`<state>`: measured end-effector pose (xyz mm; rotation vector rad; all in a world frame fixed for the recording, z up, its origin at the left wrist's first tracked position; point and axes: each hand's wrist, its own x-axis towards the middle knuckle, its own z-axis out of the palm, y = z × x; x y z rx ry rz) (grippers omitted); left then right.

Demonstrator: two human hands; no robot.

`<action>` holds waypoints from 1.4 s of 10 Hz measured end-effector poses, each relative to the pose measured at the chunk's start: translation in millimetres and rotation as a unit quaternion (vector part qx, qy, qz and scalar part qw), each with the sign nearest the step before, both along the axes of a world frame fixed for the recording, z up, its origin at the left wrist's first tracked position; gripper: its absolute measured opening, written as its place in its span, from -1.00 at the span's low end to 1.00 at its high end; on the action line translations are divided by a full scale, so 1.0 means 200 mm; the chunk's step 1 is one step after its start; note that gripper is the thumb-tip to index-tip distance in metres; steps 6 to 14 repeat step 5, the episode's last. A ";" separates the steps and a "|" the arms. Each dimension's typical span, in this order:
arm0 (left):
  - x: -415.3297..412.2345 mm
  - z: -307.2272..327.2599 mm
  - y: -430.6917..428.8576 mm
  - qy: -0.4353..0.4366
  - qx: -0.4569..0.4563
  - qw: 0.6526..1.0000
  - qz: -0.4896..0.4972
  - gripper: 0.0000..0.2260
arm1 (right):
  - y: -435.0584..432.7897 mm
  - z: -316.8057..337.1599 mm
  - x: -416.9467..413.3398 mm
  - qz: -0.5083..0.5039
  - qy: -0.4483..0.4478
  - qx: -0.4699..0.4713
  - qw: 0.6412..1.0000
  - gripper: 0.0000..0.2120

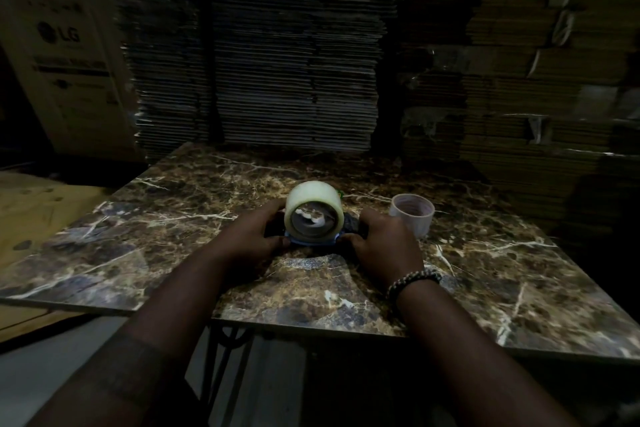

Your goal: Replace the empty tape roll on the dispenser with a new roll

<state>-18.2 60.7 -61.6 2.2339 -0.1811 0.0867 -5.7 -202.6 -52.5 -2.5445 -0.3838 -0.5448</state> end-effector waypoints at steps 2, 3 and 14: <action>0.01 -0.01 0.01 -0.003 -0.019 1.000 -0.014 -0.31 | -0.01 0.00 0.00 -0.005 0.001 0.009 1.000 -0.70; 0.02 -0.01 0.01 -0.005 -0.013 1.000 -0.018 -0.25 | 0.00 0.00 0.00 -0.006 0.004 0.011 1.000 -0.72; 0.03 -0.02 0.01 -0.033 -0.048 0.998 -0.017 -0.19 | -0.01 -0.04 0.04 -0.015 -0.027 0.034 0.999 -0.66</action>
